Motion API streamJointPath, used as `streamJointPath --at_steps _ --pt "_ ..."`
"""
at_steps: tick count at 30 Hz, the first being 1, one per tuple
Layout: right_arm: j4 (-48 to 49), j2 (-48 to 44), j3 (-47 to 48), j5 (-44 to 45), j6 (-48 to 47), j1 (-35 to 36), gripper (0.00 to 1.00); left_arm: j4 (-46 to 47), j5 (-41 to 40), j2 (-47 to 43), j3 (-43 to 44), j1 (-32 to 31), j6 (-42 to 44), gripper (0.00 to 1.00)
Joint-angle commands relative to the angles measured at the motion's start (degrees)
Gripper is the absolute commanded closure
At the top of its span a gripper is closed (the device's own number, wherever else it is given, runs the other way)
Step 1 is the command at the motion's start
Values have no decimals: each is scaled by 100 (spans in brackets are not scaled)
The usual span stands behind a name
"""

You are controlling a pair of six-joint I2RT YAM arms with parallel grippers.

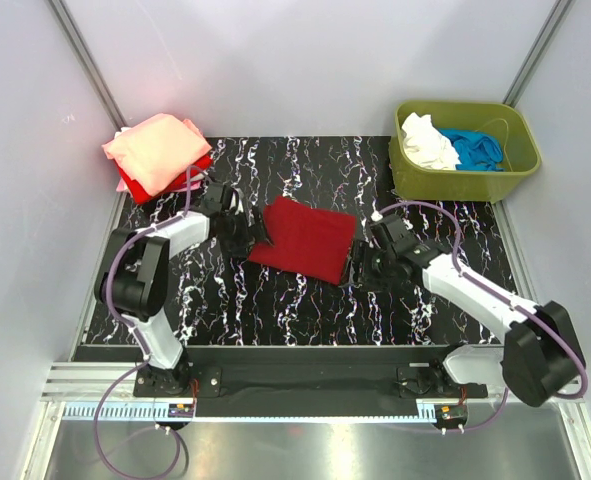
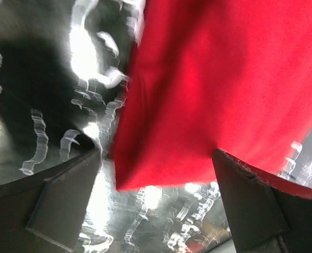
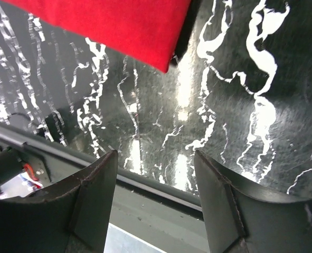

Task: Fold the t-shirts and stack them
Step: Neatly place the folded tshirt to the corner

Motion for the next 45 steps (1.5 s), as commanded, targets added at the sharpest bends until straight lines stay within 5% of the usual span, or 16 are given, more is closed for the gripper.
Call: streamJointPath --at_steps 1,8,18,28,34,45 --pt "643 -388 -145 -216 207 11 33 774 305 -248 -332 -38 -186 1" --pt "854 -485 -479 -207 268 29 33 1722 578 -652 -1421 -160 -643 2" --pt "1022 -626 -655 -67 304 46 32 1988 -185 -1425 -2336 -1654 -1399 4" --pt "1838 -1161 -1217 -401 505 204 31 924 -837 -2068 -1706 -1146 -881 1" --pt "2709 -1329 -2017 -383 910 433 31 1336 -723 -1559 -1327 -548 -714 1" --pt "3025 -767 -1991 -497 875 442 30 2145 59 436 -343 -213 -995 11"
